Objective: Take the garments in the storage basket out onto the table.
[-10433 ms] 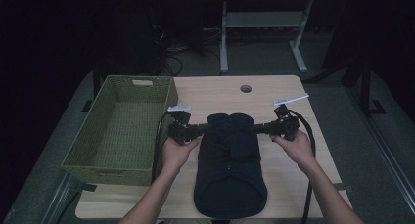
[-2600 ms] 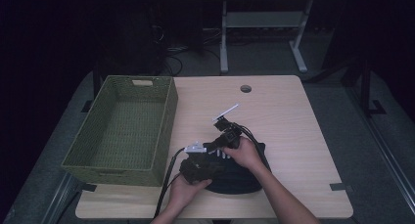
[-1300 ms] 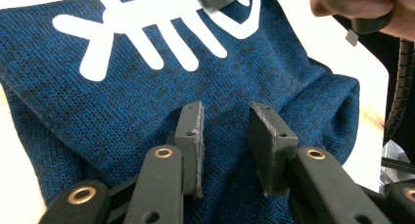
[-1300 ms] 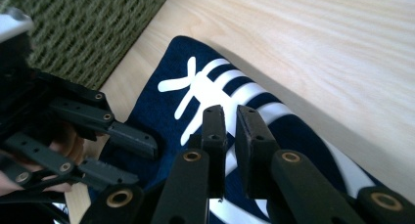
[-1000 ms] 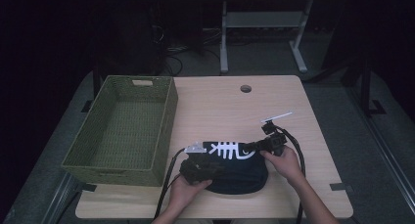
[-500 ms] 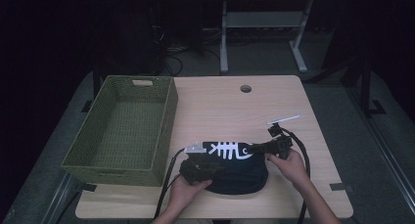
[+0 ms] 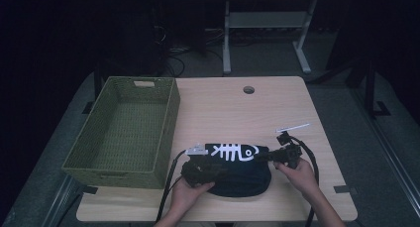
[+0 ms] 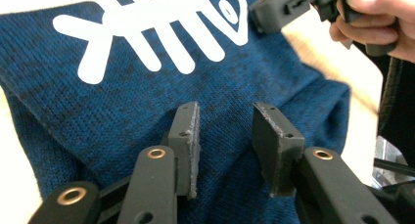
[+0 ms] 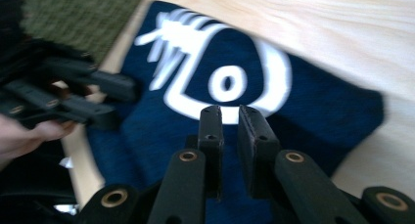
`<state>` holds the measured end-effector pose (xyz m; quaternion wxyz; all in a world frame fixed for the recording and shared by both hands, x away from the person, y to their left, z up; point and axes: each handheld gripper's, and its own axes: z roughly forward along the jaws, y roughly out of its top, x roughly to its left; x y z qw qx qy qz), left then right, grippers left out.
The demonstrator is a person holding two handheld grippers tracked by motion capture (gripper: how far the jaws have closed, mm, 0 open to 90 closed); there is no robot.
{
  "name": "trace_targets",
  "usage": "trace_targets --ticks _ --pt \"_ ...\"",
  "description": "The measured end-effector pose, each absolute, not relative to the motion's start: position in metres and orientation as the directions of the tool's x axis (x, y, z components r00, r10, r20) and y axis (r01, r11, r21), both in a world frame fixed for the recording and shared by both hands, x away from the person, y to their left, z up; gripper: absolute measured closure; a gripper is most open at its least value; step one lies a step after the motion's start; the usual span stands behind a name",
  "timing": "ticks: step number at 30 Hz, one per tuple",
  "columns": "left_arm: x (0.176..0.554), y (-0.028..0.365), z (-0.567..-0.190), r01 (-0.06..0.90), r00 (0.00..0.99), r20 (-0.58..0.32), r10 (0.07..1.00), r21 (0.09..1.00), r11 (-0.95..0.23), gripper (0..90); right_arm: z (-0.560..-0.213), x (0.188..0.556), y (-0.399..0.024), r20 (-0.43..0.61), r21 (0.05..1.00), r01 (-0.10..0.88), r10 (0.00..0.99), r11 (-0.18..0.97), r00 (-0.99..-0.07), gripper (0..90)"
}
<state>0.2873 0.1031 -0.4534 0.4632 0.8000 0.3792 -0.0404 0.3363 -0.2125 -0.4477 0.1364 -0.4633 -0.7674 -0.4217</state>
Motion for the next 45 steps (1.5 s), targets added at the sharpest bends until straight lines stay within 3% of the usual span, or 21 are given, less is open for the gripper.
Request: trace_targets --ticks 7,14,22,33,45 --pt "0.281 0.114 -0.441 0.629 0.71 -0.404 0.577 0.732 -0.261 62.5 -0.443 0.306 -0.204 0.625 0.532 0.808 0.525 0.255 -0.577 78.7" --pt "0.278 0.121 -0.457 0.659 0.692 -0.407 0.596 0.693 -0.292 63.6 -0.463 0.288 -0.198 0.642 0.49 0.822 0.517 0.292 -0.566 78.8" --pt "0.276 0.118 -0.461 0.645 0.702 -0.379 0.602 0.696 -0.315 64.6 -0.471 0.286 -0.198 0.625 0.496 0.815 0.528 0.301 -0.575 80.9" --pt "0.283 0.127 -0.448 0.65 0.677 -0.397 0.62 0.717 -0.251 61.7 -0.457 0.291 -0.214 0.599 0.539 0.808 0.567 0.237 -0.566 75.3" --pt "0.281 0.118 -0.461 0.64 0.678 -0.338 0.653 0.708 -0.299 63.4 -0.47 0.289 -0.211 0.548 0.532 0.797 0.601 0.286 -0.582 78.1"
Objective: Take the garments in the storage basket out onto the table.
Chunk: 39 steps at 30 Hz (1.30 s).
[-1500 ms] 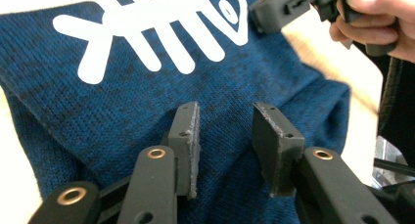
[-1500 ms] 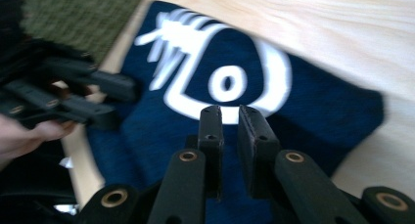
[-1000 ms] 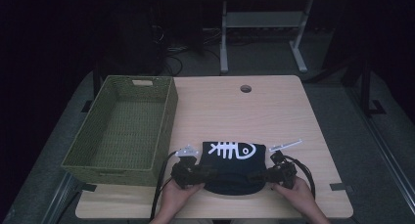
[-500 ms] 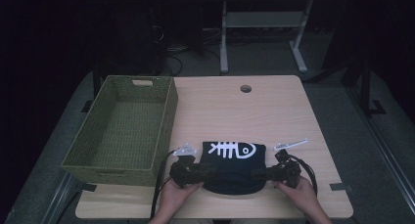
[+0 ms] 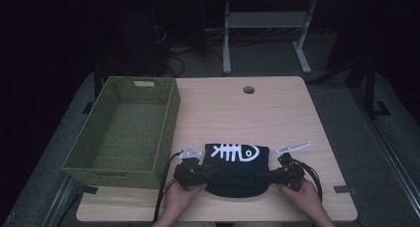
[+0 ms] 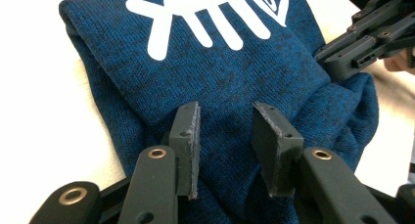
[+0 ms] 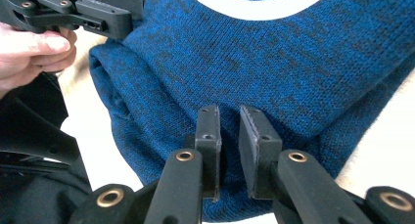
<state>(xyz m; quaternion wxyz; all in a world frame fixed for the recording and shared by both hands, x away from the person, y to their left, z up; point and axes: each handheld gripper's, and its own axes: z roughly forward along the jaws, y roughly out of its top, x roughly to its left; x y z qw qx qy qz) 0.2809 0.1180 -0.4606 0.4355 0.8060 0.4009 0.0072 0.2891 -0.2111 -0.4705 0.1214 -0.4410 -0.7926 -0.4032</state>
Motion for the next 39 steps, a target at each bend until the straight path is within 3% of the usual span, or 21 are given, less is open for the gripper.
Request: trace_targets --ticks 10,23,30,39 --pt "0.279 0.118 -0.46 0.639 0.668 -0.332 0.666 0.715 -0.284 62.4 -0.469 0.288 -0.211 0.53 0.542 0.786 0.604 0.298 -0.594 78.0" --pt "0.279 0.082 -0.463 0.618 0.694 -0.319 0.645 0.725 -0.306 62.8 -0.468 0.285 -0.24 0.516 0.526 0.796 0.631 0.301 -0.579 79.8" --pt "0.283 0.089 -0.451 0.62 0.68 -0.326 0.657 0.734 -0.277 59.7 -0.454 0.284 -0.249 0.509 0.559 0.787 0.642 0.261 -0.574 68.5" --pt "0.29 0.095 -0.451 0.639 0.646 -0.331 0.688 0.728 -0.25 55.7 -0.448 0.291 -0.247 0.481 0.574 0.781 0.671 0.246 -0.564 67.3"
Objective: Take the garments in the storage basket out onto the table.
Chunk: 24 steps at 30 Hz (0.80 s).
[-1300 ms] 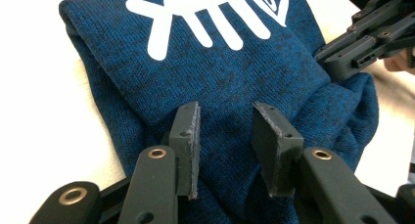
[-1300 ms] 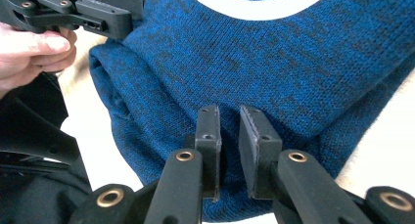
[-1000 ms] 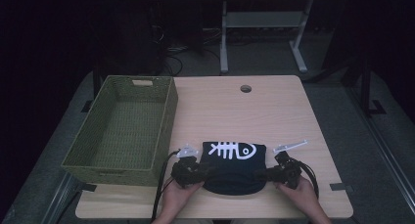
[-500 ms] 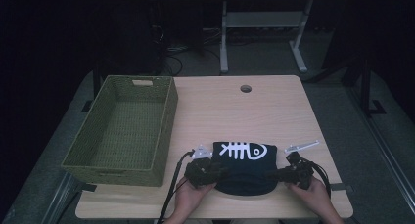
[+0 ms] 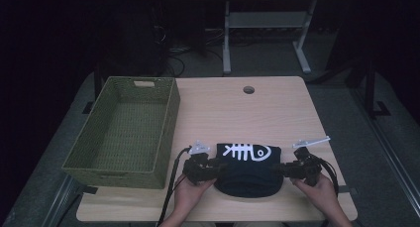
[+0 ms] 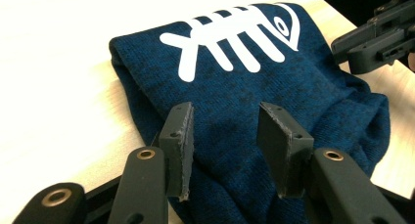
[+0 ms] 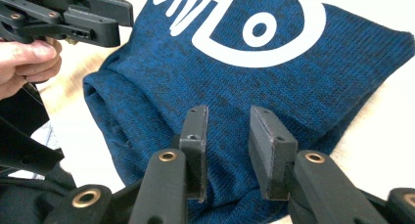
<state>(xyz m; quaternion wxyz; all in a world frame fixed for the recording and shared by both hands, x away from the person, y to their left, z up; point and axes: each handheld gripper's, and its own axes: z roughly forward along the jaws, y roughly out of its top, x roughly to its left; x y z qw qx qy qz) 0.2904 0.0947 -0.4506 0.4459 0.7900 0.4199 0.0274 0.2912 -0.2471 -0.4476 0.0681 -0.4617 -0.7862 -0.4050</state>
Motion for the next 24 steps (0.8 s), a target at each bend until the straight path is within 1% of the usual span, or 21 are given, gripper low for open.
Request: trace_targets --ticks 2,5,8,12,20,24 --pt "0.292 0.096 -0.452 0.648 0.635 -0.336 0.696 0.722 -0.243 54.5 -0.449 0.291 -0.25 0.481 0.577 0.783 0.678 0.231 -0.555 66.2" --pt "0.295 0.1 -0.453 0.661 0.619 -0.34 0.708 0.713 -0.235 52.7 -0.45 0.291 -0.257 0.481 0.575 0.792 0.699 0.204 -0.529 62.2" --pt "0.297 0.102 -0.454 0.674 0.599 -0.344 0.723 0.704 -0.224 50.3 -0.452 0.291 -0.262 0.461 0.576 0.795 0.727 0.19 -0.508 59.0" --pt "0.3 0.102 -0.458 0.688 0.587 -0.349 0.73 0.69 -0.223 48.7 -0.458 0.292 -0.268 0.451 0.567 0.806 0.753 0.173 -0.479 57.0" --pt "0.304 0.101 -0.463 0.706 0.57 -0.359 0.739 0.674 -0.217 42.6 -0.465 0.293 -0.274 0.473 0.556 0.82 0.762 0.132 -0.443 51.8" --pt "0.306 0.101 -0.465 0.716 0.563 -0.374 0.737 0.666 -0.209 41.7 -0.469 0.295 -0.272 0.481 0.552 0.825 0.761 0.123 -0.435 50.9"
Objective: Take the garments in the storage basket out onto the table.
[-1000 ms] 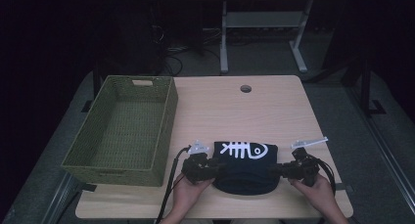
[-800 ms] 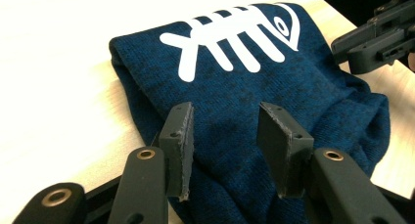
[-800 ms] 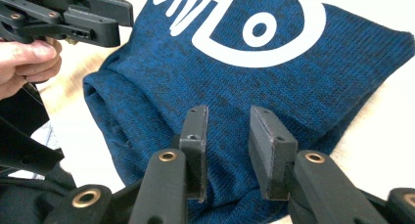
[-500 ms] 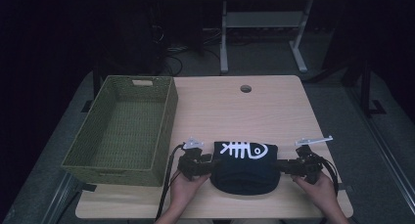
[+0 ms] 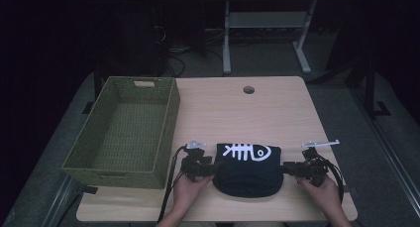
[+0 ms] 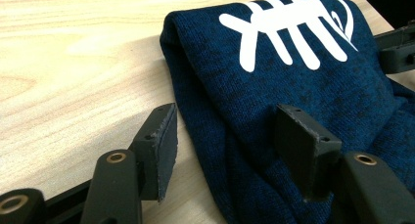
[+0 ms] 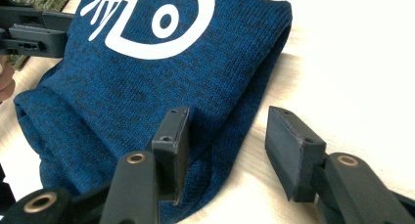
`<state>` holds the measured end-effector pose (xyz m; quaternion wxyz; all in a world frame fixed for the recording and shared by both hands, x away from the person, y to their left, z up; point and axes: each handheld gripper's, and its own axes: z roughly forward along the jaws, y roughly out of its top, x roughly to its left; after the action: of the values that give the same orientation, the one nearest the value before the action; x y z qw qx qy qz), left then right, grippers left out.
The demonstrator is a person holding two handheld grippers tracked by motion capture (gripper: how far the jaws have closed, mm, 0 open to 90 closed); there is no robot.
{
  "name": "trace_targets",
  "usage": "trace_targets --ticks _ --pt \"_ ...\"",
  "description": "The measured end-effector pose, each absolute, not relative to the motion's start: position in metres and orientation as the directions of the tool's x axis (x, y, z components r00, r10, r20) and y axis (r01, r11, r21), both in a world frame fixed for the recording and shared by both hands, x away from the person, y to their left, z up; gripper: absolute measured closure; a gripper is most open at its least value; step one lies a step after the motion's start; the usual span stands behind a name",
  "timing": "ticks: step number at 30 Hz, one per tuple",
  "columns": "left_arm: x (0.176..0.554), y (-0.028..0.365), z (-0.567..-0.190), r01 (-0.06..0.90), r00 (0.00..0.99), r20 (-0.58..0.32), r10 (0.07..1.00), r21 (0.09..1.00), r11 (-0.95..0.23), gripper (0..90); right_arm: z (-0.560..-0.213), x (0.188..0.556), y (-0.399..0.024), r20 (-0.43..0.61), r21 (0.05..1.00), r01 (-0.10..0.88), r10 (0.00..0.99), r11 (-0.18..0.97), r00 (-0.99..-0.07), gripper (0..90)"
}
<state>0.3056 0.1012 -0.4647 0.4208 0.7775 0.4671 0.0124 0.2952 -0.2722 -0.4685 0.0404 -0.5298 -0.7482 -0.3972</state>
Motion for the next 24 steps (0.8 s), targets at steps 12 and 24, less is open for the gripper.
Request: trace_targets --ticks 12,24 --pt "0.308 0.102 -0.467 0.735 0.552 -0.41 0.726 0.65 -0.191 41.8 -0.472 0.296 -0.275 0.525 0.541 0.838 0.748 0.075 -0.406 59.8" --pt "0.31 0.098 -0.469 0.754 0.553 -0.448 0.703 0.628 -0.192 42.0 -0.474 0.297 -0.267 0.542 0.533 0.842 0.732 0.081 -0.414 60.4"
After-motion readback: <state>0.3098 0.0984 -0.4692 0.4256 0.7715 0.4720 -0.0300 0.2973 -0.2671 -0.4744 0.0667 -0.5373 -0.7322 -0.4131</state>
